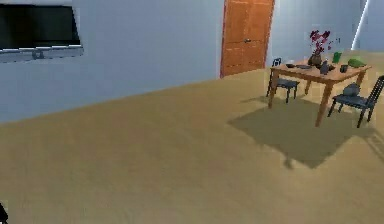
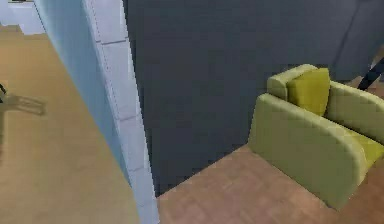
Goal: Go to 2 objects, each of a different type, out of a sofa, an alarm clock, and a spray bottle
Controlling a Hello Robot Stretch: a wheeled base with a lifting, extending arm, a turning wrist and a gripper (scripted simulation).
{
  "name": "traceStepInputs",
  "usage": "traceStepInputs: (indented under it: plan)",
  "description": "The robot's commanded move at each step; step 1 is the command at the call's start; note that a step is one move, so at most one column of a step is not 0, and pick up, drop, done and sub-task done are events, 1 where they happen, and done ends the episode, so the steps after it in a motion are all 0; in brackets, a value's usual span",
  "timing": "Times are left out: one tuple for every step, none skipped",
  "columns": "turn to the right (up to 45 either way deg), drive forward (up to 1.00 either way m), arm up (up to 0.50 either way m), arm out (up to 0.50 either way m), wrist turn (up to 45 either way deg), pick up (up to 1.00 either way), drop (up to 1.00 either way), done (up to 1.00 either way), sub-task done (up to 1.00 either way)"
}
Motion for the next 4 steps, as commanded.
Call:
traceStepInputs:
  plan:
    - [0.0, 0.55, 0.0, 0.0, 0.0, 0.0, 0.0, 0.0, 0.0]
    - [45.0, 0.0, 0.0, 0.0, 0.0, 0.0, 0.0, 0.0, 0.0]
    - [0.0, 1.0, 0.0, 0.0, 0.0, 0.0, 0.0, 0.0, 0.0]
    - [3.0, 0.0, 0.0, 0.0, 0.0, 0.0, 0.0, 0.0, 0.0]
